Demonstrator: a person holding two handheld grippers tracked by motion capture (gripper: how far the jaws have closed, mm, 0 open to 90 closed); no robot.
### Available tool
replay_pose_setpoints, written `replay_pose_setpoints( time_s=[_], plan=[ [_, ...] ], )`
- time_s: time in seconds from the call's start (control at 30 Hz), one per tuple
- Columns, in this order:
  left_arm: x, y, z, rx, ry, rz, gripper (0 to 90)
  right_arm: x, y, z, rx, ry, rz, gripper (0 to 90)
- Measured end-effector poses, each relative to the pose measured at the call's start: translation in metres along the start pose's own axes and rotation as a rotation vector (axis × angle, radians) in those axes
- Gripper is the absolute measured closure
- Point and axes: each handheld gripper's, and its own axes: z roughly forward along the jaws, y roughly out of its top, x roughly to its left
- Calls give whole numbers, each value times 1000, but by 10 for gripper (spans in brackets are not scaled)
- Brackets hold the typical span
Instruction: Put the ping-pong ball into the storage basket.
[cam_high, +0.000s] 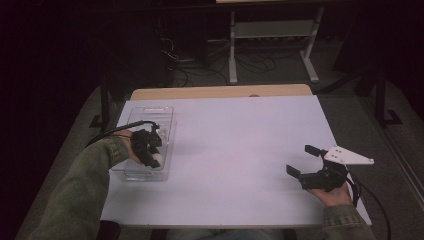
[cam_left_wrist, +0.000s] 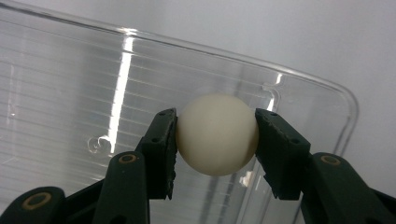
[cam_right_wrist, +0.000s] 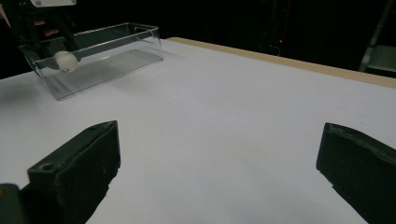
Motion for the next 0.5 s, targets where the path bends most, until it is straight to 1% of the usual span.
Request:
replay_pose_setpoints(
  time_s=[0.1, 0.33, 0.5],
  plan=[
    [-1, 1, 5, 6, 5, 3, 507, 0, 0, 0, 2, 0, 0, 0],
    [-1, 2, 14, 14, -4, 7, 506, 0, 0, 0, 3, 1, 0, 0],
    [1, 0, 15, 12, -3, -4, 506, 0, 0, 0, 5, 4, -1, 0]
  ],
)
